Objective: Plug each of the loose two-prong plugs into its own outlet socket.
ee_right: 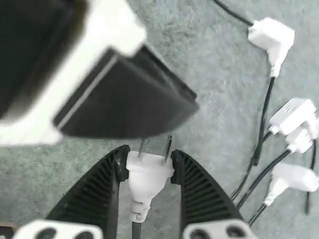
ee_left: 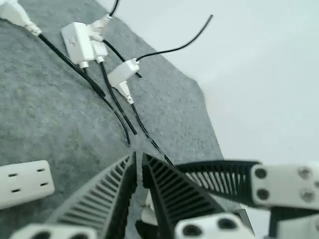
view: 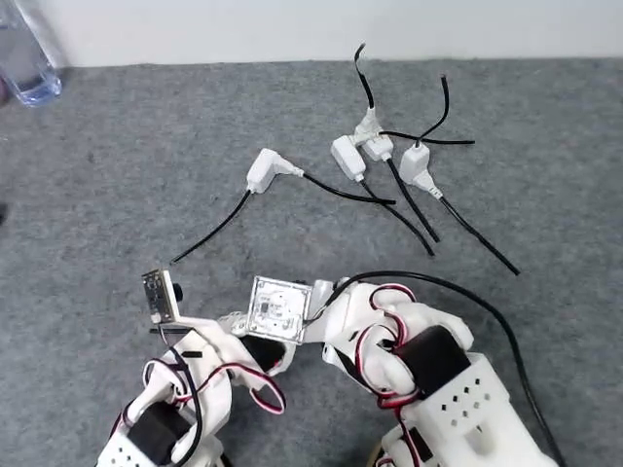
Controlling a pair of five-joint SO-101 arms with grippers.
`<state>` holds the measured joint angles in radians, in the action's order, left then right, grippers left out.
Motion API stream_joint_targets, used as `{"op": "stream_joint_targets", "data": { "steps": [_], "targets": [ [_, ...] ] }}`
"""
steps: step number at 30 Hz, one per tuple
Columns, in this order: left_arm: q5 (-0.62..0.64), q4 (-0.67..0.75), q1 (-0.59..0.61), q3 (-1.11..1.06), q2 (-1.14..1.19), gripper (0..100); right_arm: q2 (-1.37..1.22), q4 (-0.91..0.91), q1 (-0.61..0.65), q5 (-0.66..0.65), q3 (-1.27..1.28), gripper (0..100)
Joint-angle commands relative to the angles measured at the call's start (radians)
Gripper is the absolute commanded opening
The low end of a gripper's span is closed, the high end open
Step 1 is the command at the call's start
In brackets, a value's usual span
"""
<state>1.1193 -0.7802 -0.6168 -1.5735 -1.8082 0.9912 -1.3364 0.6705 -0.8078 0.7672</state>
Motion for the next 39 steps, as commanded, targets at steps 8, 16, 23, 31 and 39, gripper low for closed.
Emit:
{"op": "stream_joint_targets", "data": {
  "steps": [8,16,23,31,39],
  "targets": [
    [0.009,-0.097,-0.097,0.185,-0.012,2,0.062,-0.031,0.007,-0.032,-0.16,0.9],
    [0.009,-0.172,-0.189,0.283,-0.012,2,0.124,-0.028,-0.002,0.017,-0.155,0.9],
    [0.003,-0.081,-0.184,0.285,-0.012,2,0.18,-0.024,0.001,0.02,-0.138,0.9],
    [0.002,-0.078,-0.184,0.228,-0.012,2,0.303,0.018,0.002,0.012,-0.018,0.9],
    [0.002,-0.078,-0.184,0.219,-0.012,2,0.364,-0.012,0.004,0.005,-0.018,0.9]
  ]
}}
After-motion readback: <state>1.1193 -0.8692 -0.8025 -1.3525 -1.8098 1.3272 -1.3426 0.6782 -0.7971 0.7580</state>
